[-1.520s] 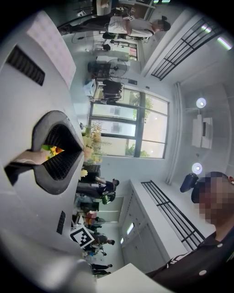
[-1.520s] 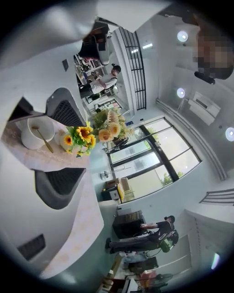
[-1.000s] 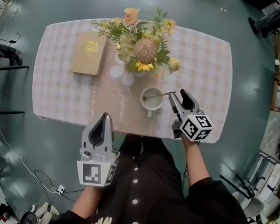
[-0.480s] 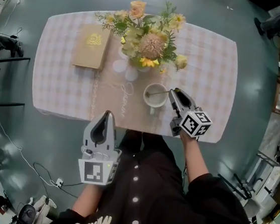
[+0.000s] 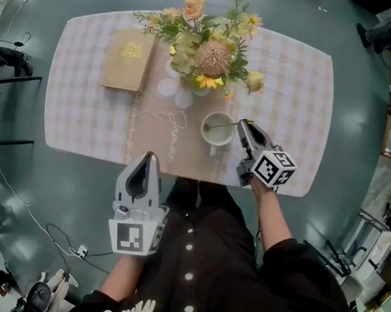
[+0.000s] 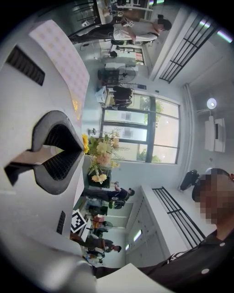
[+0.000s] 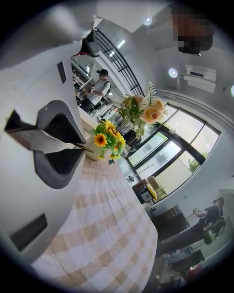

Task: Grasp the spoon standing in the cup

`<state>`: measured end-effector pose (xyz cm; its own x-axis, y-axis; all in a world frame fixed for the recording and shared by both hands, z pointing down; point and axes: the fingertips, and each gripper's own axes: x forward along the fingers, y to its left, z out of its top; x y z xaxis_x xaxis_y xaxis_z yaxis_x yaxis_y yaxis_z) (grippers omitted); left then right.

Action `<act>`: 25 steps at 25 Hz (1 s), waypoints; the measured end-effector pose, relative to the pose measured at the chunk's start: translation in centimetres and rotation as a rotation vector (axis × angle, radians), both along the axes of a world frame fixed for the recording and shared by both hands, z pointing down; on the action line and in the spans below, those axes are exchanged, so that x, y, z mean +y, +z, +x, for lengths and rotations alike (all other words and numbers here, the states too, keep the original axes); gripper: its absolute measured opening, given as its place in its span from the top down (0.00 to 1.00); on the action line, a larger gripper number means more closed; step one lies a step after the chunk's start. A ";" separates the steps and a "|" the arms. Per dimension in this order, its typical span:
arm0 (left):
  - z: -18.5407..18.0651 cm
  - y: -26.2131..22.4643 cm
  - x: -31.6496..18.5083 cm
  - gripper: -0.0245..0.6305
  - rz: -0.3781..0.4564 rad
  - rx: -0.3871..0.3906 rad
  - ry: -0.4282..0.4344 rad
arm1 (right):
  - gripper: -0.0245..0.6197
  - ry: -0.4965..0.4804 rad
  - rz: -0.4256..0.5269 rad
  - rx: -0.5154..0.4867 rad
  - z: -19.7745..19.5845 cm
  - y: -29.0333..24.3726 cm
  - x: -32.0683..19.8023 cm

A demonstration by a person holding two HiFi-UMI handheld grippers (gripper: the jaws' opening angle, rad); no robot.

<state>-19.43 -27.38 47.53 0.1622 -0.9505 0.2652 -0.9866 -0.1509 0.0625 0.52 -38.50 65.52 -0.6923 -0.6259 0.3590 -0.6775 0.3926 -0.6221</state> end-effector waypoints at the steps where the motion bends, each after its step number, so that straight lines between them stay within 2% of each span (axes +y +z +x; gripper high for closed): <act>1: -0.1 0.0 0.0 0.93 0.001 -0.003 -0.001 | 0.92 0.001 -0.003 -0.004 0.0 0.0 0.0; 8: -0.5 -0.2 0.0 0.93 0.001 0.002 -0.013 | 0.94 0.003 -0.024 -0.053 -0.2 -0.3 -0.1; 17: -0.6 -1.6 -0.3 0.94 0.033 -0.001 -0.012 | 0.95 -0.079 0.045 -0.022 -1.7 -2.4 0.3; 25: -0.4 -3.3 -0.8 0.94 0.076 0.011 -0.001 | 0.95 -0.105 0.085 -0.021 -1.2 -5.2 1.0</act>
<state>-19.86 -28.17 44.20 0.1639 -0.9678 0.1908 -0.9860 -0.1549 0.0614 -0.67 -37.54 60.31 -0.7626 -0.5773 0.2919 -0.6168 0.5128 -0.5972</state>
